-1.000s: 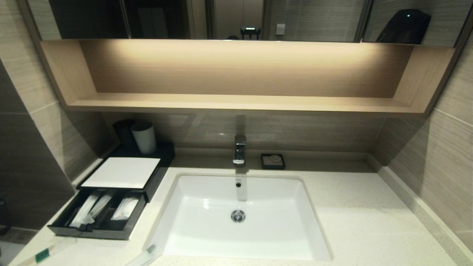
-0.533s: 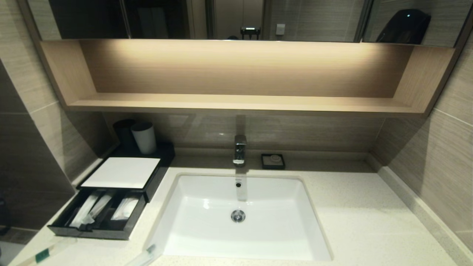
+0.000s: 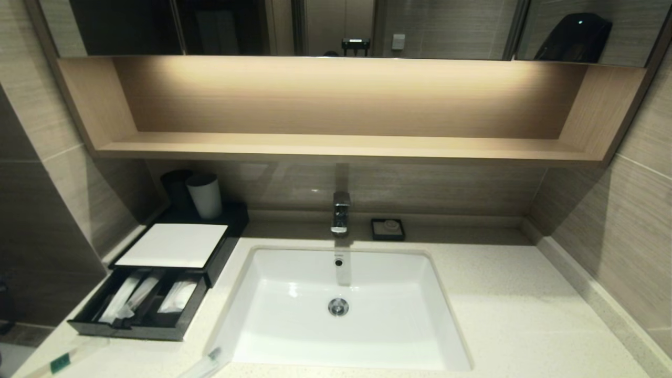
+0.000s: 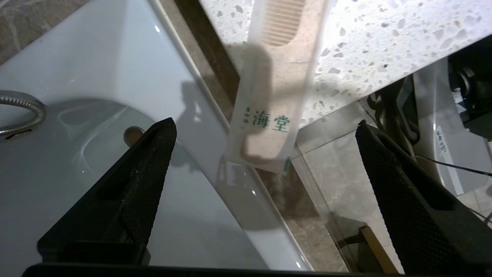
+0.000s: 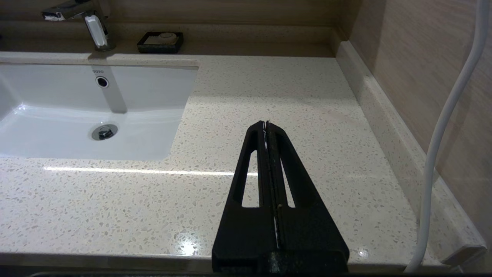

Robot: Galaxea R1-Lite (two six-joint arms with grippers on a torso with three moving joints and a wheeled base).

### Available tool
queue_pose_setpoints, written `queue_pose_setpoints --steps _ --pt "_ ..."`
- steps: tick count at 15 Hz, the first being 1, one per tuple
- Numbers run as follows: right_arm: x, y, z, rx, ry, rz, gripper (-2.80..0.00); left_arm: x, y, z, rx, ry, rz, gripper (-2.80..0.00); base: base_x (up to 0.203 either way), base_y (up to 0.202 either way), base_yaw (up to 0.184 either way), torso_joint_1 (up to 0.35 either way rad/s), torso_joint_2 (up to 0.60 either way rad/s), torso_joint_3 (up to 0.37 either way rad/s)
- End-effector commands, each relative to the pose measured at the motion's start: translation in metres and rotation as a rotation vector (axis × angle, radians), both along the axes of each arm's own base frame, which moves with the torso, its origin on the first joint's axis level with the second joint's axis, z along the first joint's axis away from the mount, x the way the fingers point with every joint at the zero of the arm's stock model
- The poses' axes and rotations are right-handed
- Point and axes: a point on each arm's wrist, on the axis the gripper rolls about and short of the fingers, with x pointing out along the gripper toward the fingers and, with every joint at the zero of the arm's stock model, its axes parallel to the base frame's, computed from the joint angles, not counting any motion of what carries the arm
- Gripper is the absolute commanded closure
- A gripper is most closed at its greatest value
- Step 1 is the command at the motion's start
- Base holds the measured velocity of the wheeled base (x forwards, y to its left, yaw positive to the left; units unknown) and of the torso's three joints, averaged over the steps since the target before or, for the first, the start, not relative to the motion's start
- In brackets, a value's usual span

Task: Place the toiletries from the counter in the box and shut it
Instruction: Pick up the bathroom toiletry

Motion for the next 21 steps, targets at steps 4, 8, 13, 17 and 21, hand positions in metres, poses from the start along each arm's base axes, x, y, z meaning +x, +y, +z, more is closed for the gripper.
queue_pose_setpoints --steps 4,8,13,17,21 --pt "0.0000 0.0000 -0.0001 0.000 0.000 0.000 0.00 0.0006 0.0017 -0.0040 0.005 0.001 -0.009 -2.80 0.000 0.000 0.000 0.000 0.00 0.000" --pt "0.0000 0.0000 -0.0001 0.000 0.000 0.000 0.00 0.0019 0.0010 -0.0054 0.000 0.004 -0.014 -2.80 0.000 0.000 0.000 0.000 0.00 0.000" --pt "0.0000 0.0000 -0.0001 0.000 0.000 0.000 0.00 0.0065 -0.0007 -0.0078 -0.006 0.007 -0.028 -2.80 0.000 0.000 0.000 0.000 0.00 0.000" --pt "0.0000 0.0000 -0.0001 0.000 0.000 0.000 0.00 0.0071 -0.0004 -0.0085 -0.005 0.008 -0.029 -2.80 0.000 0.000 0.000 0.000 0.00 0.000" --pt "0.0000 0.0000 -0.0001 0.000 0.000 0.000 0.00 0.0088 -0.0016 -0.0088 -0.007 0.009 -0.035 -2.80 0.000 0.000 0.000 0.000 0.00 0.000"
